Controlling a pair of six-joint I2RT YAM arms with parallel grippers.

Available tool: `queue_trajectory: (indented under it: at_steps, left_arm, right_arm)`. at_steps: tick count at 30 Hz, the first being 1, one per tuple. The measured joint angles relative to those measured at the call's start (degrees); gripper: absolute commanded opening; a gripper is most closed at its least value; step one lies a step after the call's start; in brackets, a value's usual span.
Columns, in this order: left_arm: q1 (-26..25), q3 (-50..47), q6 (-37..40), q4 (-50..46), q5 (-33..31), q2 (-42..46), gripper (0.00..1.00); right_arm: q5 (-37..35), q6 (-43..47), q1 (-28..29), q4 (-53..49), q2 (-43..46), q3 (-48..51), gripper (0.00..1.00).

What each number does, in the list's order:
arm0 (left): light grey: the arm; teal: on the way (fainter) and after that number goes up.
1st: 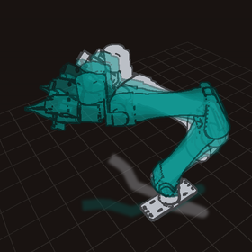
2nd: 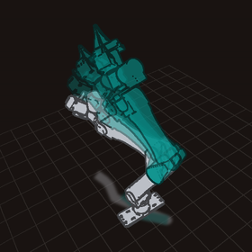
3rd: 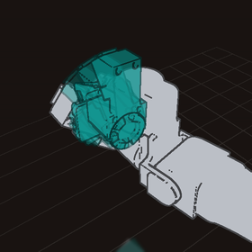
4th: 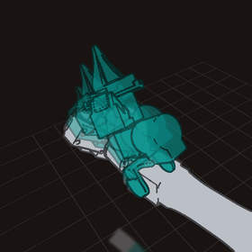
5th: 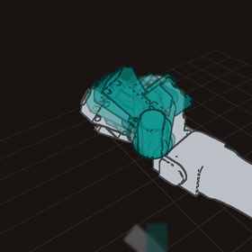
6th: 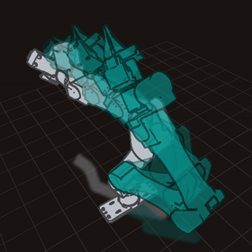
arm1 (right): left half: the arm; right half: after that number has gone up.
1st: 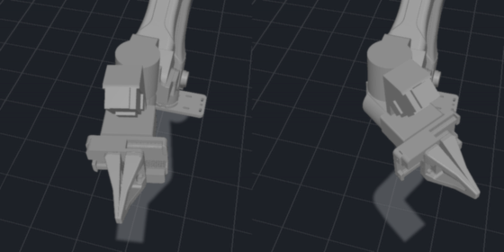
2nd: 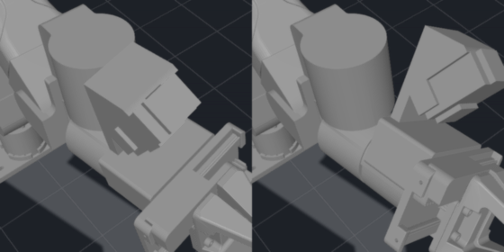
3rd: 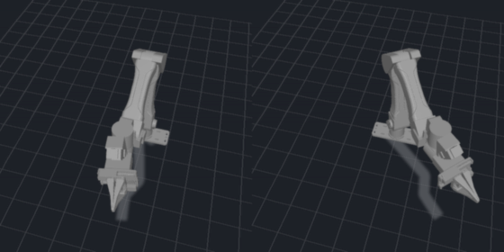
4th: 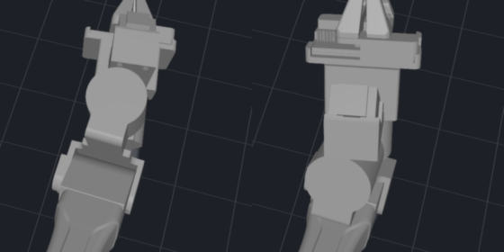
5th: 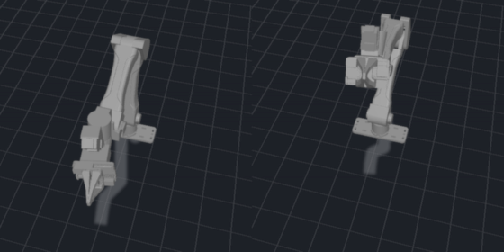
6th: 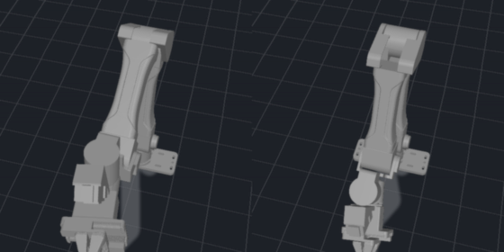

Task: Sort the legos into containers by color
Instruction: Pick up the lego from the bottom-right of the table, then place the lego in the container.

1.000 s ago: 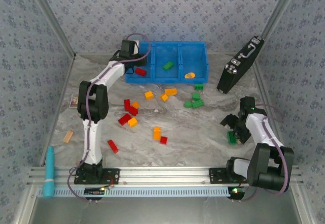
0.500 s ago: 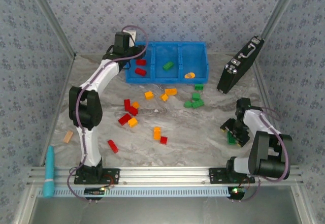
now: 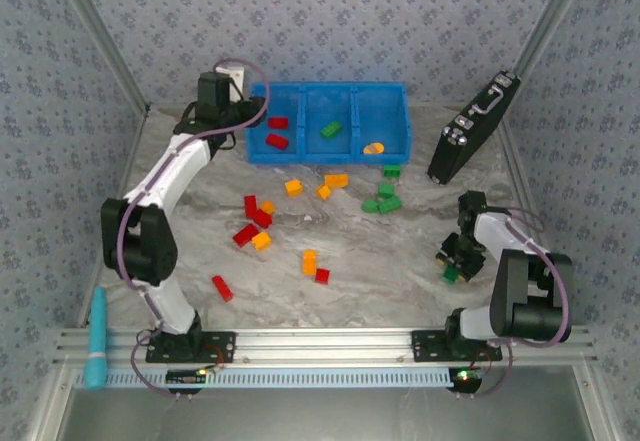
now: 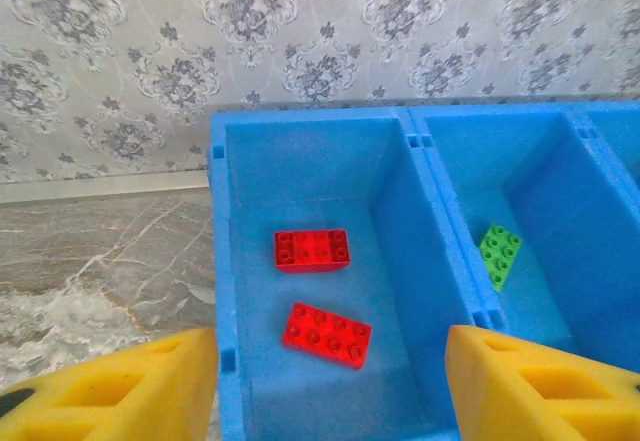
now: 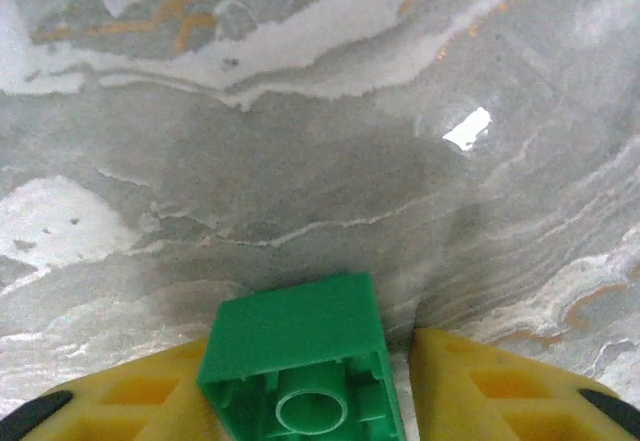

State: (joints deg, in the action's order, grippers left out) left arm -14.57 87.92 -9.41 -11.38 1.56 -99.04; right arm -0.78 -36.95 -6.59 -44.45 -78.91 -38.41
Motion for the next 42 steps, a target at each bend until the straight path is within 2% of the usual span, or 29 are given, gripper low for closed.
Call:
queue_trajectory:
  at_steps: [4, 8, 15, 21, 26, 30, 36, 42]
  left_arm:
    - [-0.11, -4.81, -0.02, -2.34, -1.46, 7.85, 0.62]
    - [-0.04, -9.03, -0.04, -6.99, -3.08, 15.67, 0.63]
    - [1.05, -17.44, -2.75, -10.95, -3.56, 26.82, 0.64]
    - [1.36, -24.2, -7.23, -13.75, -2.67, 29.99, 0.64]
    - [1.36, -31.32, -11.26, -15.39, -0.68, 32.68, 0.64]
    - [1.36, -37.03, -14.82, -16.13, 1.9, 36.83, 0.64]
    - [1.33, -43.39, -20.85, -17.22, 5.27, 42.62, 0.64]
    - [0.59, -49.55, -28.33, -19.15, 5.75, 48.17, 0.64]
  right_arm:
    - [-0.35, 2.16, 0.09, 0.2, 0.04, -0.11, 0.27]
    - [-0.37, 3.89, 0.15, 0.35, 0.15, -0.09, 0.21]
    - [-0.09, 5.35, 0.66, 1.22, 1.57, 0.7, 0.15]
    - [0.26, 6.84, 3.04, 2.91, 6.34, -2.4, 0.14]
    - [-0.44, 7.91, 6.25, 2.29, 6.91, -13.55, 0.14]
    - [-2.12, 9.88, 12.2, 2.51, 3.02, -24.83, 0.14]
    - [-5.16, 17.81, 21.42, 5.55, -11.32, -46.27, 0.14]
    - [-5.2, 27.36, 26.36, 9.25, -26.32, -64.24, 0.14]
